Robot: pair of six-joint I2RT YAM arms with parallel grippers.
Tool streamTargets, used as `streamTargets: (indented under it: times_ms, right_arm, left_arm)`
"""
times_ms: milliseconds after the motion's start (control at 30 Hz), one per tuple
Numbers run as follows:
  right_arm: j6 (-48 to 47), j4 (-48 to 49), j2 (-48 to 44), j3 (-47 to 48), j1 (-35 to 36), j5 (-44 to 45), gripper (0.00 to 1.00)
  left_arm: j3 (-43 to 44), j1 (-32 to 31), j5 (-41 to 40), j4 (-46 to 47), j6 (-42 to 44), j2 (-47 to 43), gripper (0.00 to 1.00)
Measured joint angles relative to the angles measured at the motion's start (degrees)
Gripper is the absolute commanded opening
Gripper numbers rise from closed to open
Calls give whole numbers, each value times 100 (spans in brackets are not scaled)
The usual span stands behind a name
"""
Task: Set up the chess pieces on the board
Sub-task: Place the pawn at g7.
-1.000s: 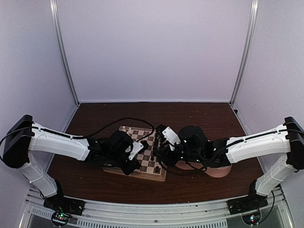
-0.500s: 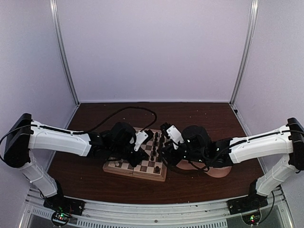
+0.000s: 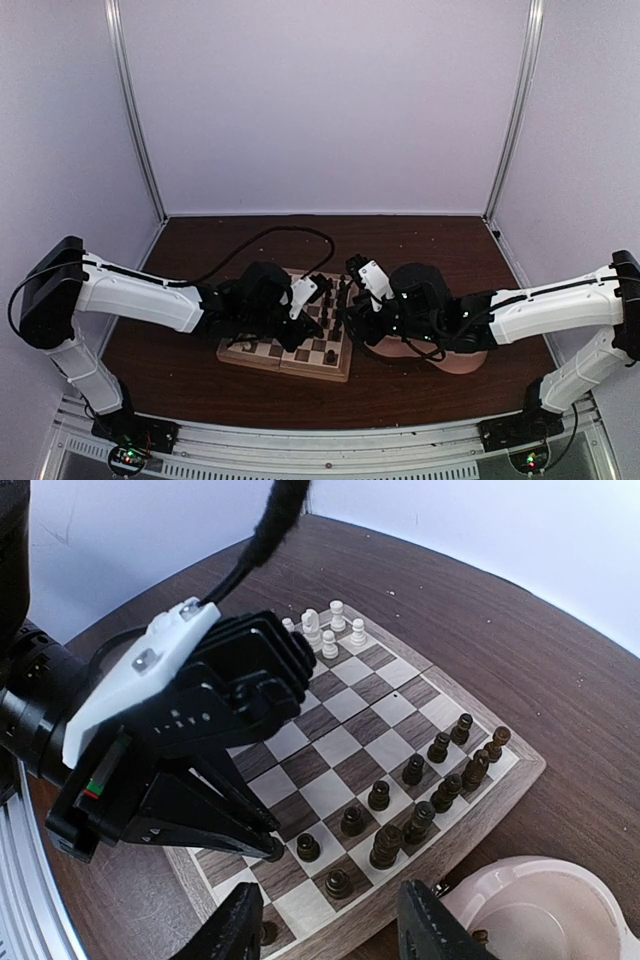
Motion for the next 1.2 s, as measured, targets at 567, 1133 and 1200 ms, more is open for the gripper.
streamTargets:
  times_ms: [567, 1133, 1200]
  right_arm:
    - [55, 0, 0, 0, 0, 7, 48]
    - [57, -2, 0, 0, -20, 7, 48]
    - [57, -2, 0, 0, -20, 7, 48]
  left_arm:
    - [15, -28, 68, -20, -17, 426, 12]
    - [173, -76, 149, -55, -15, 450, 13]
    - [173, -101, 142, -61, -13, 450, 13]
